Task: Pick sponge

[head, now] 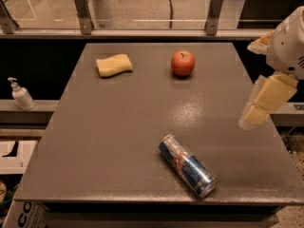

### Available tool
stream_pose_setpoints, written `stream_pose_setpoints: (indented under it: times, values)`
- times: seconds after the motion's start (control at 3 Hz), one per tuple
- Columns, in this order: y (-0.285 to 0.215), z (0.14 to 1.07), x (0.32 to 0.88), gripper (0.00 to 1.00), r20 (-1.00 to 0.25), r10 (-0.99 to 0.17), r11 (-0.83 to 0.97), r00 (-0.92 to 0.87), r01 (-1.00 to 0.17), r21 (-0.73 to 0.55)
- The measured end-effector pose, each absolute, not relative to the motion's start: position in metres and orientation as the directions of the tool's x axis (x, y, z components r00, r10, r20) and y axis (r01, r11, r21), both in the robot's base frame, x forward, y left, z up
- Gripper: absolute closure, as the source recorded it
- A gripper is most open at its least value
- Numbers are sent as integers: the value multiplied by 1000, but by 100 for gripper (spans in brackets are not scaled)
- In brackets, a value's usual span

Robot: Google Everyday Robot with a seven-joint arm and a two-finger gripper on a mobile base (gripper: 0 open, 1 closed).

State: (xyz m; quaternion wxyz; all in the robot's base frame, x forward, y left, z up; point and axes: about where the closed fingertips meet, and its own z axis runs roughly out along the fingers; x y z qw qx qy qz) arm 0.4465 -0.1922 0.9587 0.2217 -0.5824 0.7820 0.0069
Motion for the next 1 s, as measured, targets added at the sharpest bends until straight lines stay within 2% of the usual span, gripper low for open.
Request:
stream_pose_setpoints:
  times: [1.0]
  values:
    - [-130, 916, 462, 0, -626, -747, 384, -225, -914, -129]
